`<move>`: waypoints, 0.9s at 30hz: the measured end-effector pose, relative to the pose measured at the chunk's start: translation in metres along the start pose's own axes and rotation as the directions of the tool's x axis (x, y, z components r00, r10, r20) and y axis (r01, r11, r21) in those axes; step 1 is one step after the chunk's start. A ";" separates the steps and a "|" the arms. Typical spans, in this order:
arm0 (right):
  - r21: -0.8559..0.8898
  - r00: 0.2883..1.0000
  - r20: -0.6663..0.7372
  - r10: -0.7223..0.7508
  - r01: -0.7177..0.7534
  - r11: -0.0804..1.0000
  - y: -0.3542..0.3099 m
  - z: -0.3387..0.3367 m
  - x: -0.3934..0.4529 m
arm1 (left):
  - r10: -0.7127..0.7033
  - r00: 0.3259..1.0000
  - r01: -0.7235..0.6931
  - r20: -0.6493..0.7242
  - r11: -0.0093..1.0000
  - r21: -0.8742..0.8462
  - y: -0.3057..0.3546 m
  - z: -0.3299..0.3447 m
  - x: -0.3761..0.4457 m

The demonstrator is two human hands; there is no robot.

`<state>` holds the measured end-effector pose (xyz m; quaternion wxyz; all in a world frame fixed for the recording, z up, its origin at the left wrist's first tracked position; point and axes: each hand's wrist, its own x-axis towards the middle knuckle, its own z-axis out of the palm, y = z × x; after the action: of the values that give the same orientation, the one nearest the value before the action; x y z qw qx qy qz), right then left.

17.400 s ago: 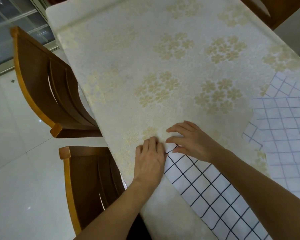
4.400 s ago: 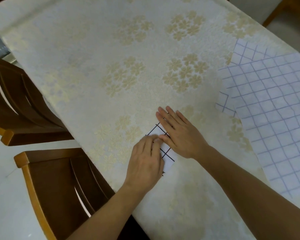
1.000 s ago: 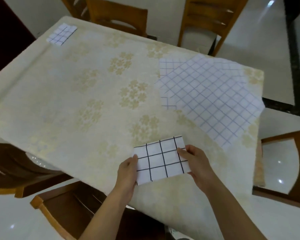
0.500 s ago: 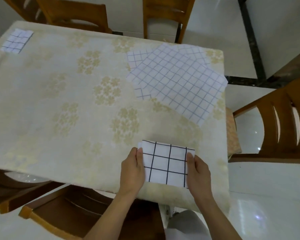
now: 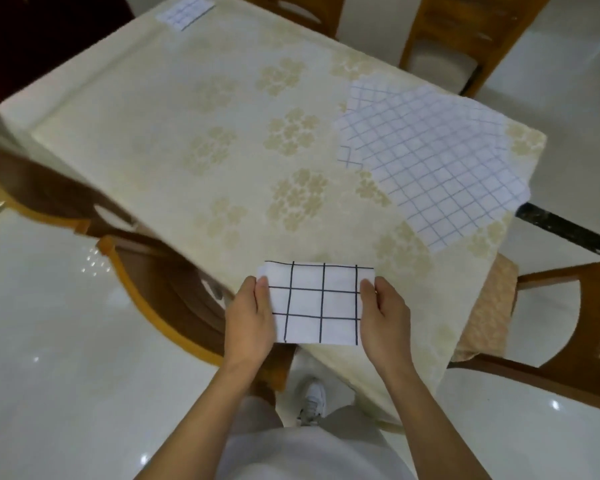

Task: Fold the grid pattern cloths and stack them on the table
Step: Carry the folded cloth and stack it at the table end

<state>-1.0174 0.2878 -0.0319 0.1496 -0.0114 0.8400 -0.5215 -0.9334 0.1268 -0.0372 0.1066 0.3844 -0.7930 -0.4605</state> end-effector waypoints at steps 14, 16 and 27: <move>-0.126 0.834 0.470 -0.291 0.389 0.913 -0.036 0.114 -0.066 | -0.360 0.787 0.294 -0.501 0.933 -0.209 -0.073 -0.110 -0.098; -0.123 0.777 0.537 -0.329 0.459 0.880 -0.041 0.132 -0.078 | -0.397 0.733 0.304 -0.552 0.918 -0.256 -0.081 -0.122 -0.114; -0.029 0.504 0.781 -0.369 0.619 0.785 -0.065 0.225 -0.159 | -0.570 0.474 0.398 -0.671 0.819 -0.413 -0.151 -0.188 -0.177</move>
<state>-0.8151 0.0896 -0.0292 0.3151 -0.4873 0.7334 -0.3542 -0.6375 0.0877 -0.0232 0.3373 0.7387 -0.4754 -0.3384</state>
